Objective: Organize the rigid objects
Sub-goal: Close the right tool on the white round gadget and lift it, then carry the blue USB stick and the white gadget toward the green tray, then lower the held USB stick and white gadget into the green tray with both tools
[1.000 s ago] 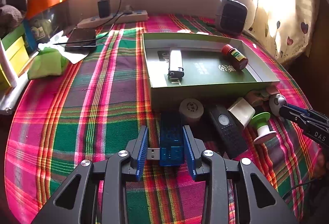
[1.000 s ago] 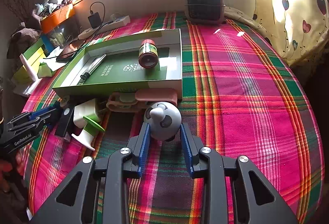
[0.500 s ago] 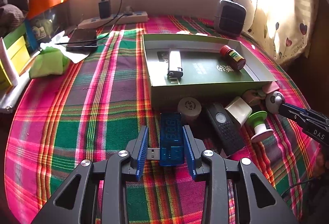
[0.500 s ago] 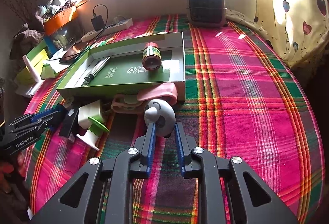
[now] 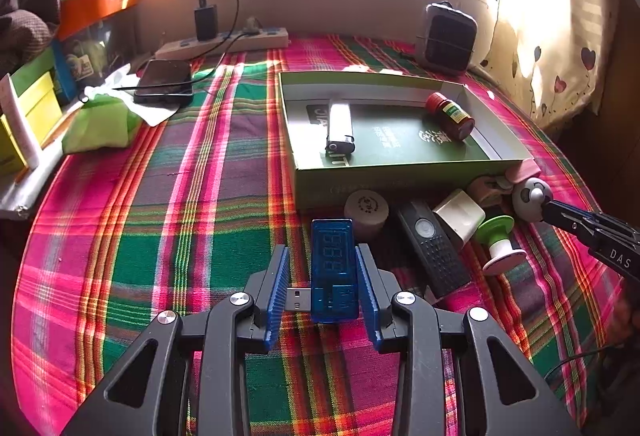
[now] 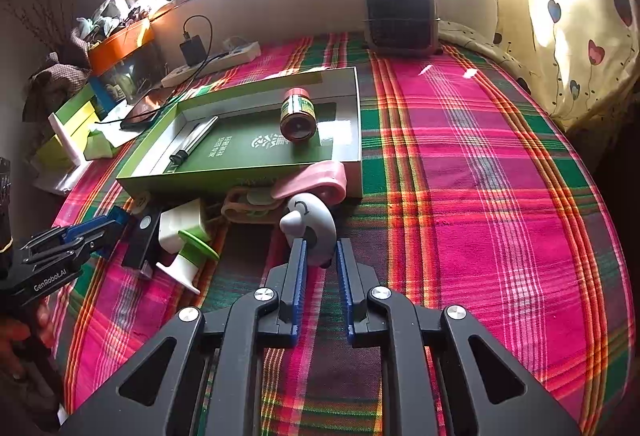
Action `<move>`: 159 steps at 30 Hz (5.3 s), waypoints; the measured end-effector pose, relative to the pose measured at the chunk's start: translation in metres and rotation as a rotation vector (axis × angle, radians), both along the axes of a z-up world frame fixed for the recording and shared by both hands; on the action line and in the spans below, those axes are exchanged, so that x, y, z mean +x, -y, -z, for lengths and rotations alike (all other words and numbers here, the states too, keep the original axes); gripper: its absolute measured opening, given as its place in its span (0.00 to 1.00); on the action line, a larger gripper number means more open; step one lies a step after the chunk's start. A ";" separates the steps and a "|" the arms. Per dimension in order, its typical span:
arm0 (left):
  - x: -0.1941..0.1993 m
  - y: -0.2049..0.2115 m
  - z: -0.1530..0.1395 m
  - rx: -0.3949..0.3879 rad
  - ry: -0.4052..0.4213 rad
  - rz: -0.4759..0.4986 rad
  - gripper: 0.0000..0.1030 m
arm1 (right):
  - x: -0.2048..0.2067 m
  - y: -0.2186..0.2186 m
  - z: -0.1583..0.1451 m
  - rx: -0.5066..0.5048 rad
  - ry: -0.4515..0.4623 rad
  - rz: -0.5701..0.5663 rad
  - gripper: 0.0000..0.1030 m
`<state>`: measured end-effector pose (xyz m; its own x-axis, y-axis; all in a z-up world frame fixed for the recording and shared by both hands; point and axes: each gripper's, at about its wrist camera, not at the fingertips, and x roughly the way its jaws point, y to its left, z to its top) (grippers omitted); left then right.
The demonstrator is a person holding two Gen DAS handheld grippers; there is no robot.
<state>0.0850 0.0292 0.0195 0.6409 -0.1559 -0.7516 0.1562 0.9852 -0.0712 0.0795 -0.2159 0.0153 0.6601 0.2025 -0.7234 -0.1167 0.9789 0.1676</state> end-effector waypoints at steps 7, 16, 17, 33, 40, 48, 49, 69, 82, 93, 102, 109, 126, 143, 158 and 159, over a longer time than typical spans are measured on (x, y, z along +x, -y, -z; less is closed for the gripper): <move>-0.004 0.001 -0.004 0.006 0.016 0.000 0.31 | -0.003 0.002 -0.002 0.013 0.010 0.002 0.14; -0.007 -0.001 -0.009 0.001 0.031 0.000 0.31 | -0.006 0.004 -0.006 0.029 0.026 0.002 0.11; -0.007 -0.001 -0.010 0.000 0.031 -0.001 0.31 | -0.007 0.004 -0.006 0.032 0.026 0.002 0.11; -0.010 -0.001 -0.012 -0.006 0.037 0.003 0.31 | -0.014 0.008 -0.010 0.052 0.029 -0.002 0.08; -0.010 0.000 -0.012 -0.007 0.034 0.004 0.31 | -0.009 0.018 -0.002 0.112 -0.012 0.025 0.09; -0.009 -0.001 -0.009 -0.008 0.028 0.000 0.31 | 0.003 0.019 0.006 0.144 -0.050 0.013 0.28; -0.008 -0.001 -0.009 -0.008 0.026 -0.001 0.31 | 0.005 0.018 0.007 0.144 -0.056 0.010 0.32; -0.006 -0.002 -0.006 -0.011 0.016 -0.007 0.31 | 0.020 0.009 0.011 0.082 -0.054 0.016 0.33; -0.008 -0.003 -0.021 -0.013 0.042 -0.005 0.31 | 0.011 0.012 0.003 0.098 -0.026 0.022 0.27; 0.004 -0.003 -0.042 -0.027 0.073 0.012 0.31 | 0.009 0.009 -0.026 0.117 0.039 0.001 0.27; 0.035 0.004 -0.052 -0.045 0.075 0.034 0.31 | 0.031 -0.005 -0.040 0.116 0.055 -0.046 0.27; 0.066 0.010 -0.055 -0.072 0.068 0.049 0.31 | 0.058 -0.022 -0.047 0.102 0.060 -0.093 0.27; 0.131 0.023 -0.029 -0.057 -0.010 0.056 0.31 | 0.119 -0.062 -0.018 0.076 -0.025 -0.185 0.27; 0.153 0.025 -0.012 -0.025 -0.044 0.043 0.31 | 0.141 -0.070 0.001 0.039 -0.046 -0.191 0.27; 0.157 0.027 -0.007 -0.004 -0.046 0.041 0.31 | 0.145 -0.072 0.001 0.040 -0.023 -0.188 0.27; 0.157 0.027 -0.007 -0.004 -0.046 0.040 0.31 | 0.146 -0.072 0.001 0.042 -0.023 -0.187 0.27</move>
